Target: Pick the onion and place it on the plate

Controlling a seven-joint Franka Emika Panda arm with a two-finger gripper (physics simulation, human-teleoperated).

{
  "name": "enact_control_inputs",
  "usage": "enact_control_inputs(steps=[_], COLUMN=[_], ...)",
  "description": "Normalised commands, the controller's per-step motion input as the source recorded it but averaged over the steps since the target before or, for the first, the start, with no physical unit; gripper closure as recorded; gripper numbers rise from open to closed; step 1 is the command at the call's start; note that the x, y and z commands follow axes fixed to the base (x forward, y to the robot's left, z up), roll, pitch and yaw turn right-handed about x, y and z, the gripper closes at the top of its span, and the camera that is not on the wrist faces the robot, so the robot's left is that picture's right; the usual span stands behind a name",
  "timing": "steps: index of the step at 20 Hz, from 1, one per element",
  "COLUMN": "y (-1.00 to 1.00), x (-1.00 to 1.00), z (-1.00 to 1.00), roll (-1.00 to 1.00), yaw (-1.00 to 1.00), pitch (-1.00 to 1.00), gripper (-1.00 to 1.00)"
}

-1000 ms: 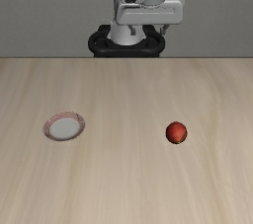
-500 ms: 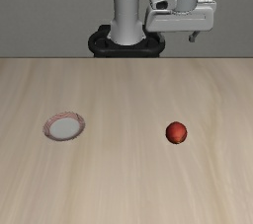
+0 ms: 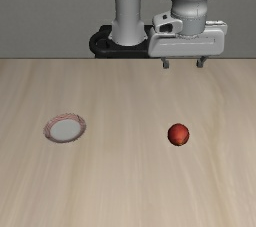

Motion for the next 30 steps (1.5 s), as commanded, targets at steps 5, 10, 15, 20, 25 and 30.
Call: enact_control_inputs(steps=[5, 10, 15, 20, 25, 30], y=[0.00, 0.00, 0.00, 0.00, 0.00, 0.00], x=[0.60, 0.00, 0.00, 0.00, 0.00, 0.00], z=[0.00, -1.00, -1.00, -1.00, -0.80, 0.00], roll=[0.00, 0.00, 0.00, 0.00, 0.00, 0.00], yaw=[0.00, 0.00, 0.00, 0.00, 0.00, 0.00], pitch=[0.00, 0.00, 0.00, 0.00, 0.00, 0.00], gripper=[-1.00, -1.00, -1.00, -1.00, 1.00, 1.00])
